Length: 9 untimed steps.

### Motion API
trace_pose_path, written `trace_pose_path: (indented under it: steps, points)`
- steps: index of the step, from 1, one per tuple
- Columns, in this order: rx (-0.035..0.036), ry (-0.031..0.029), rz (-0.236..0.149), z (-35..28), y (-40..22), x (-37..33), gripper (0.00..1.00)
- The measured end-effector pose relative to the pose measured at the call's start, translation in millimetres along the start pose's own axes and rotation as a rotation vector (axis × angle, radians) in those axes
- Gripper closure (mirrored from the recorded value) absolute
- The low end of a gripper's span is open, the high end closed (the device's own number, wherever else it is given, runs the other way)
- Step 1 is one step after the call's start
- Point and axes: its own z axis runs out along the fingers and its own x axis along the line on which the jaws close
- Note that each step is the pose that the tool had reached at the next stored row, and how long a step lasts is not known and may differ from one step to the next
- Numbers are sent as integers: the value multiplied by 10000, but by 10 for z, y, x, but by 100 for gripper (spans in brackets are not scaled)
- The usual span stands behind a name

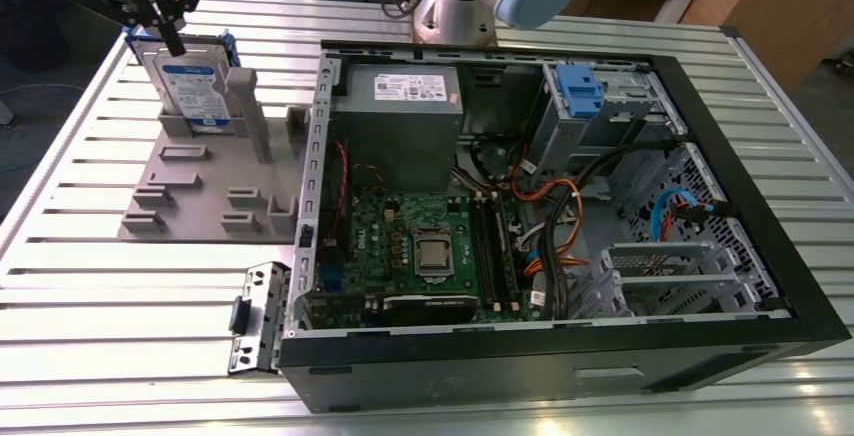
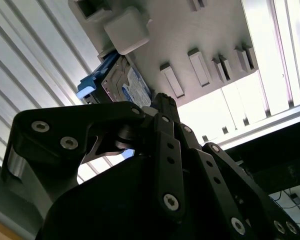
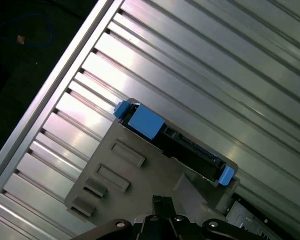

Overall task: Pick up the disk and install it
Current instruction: 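Pick up the disk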

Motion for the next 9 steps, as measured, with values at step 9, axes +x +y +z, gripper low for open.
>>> trace_pose_path:
  steps: [9]
  points:
    - [-15,1,-512,0,0,0,90]
